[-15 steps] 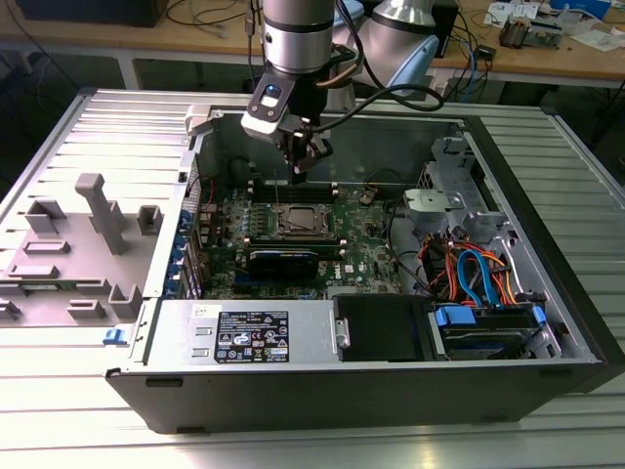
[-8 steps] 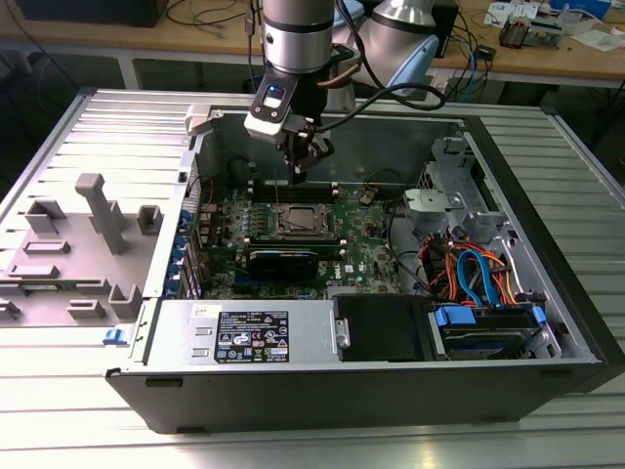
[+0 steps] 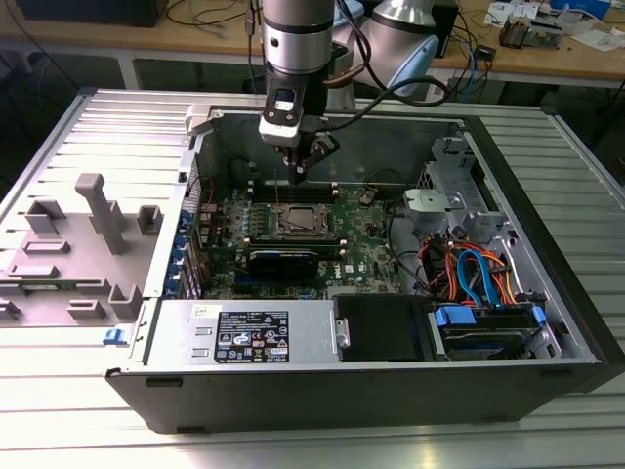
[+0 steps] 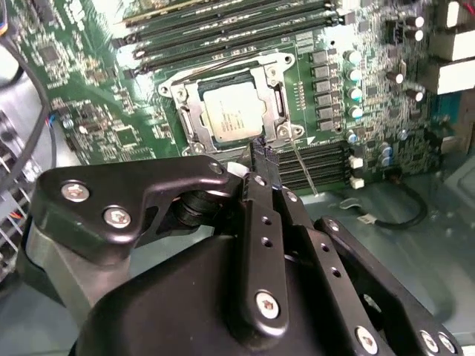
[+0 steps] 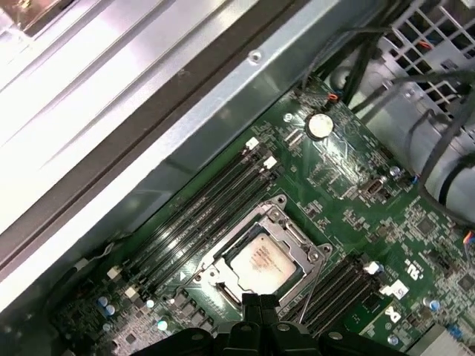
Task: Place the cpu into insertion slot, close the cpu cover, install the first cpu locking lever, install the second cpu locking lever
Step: 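Install the first cpu locking lever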
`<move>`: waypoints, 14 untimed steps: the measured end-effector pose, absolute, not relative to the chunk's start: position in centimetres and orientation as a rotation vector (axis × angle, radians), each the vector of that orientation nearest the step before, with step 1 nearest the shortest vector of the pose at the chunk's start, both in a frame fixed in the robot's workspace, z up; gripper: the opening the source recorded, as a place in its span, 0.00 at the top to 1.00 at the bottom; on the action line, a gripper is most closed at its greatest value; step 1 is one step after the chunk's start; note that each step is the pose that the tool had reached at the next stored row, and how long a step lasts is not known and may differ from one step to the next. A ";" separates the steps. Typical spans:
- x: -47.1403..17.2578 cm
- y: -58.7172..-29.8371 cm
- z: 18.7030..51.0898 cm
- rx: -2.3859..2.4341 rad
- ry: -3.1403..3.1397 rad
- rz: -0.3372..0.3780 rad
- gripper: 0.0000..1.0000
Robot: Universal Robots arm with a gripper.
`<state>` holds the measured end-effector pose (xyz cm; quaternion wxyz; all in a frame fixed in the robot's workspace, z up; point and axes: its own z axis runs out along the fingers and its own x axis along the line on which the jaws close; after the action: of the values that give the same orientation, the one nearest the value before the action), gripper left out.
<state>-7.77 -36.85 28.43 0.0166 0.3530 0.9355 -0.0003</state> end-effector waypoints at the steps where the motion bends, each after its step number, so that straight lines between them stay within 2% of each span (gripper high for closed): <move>1: -7.8 -36.9 28.4 1.057 2.923 0.000 0.89; 14: -7.8 -36.9 28.4 0.959 2.957 0.001 0.89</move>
<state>-7.79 -36.85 28.37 0.0166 0.3083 0.9511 0.0004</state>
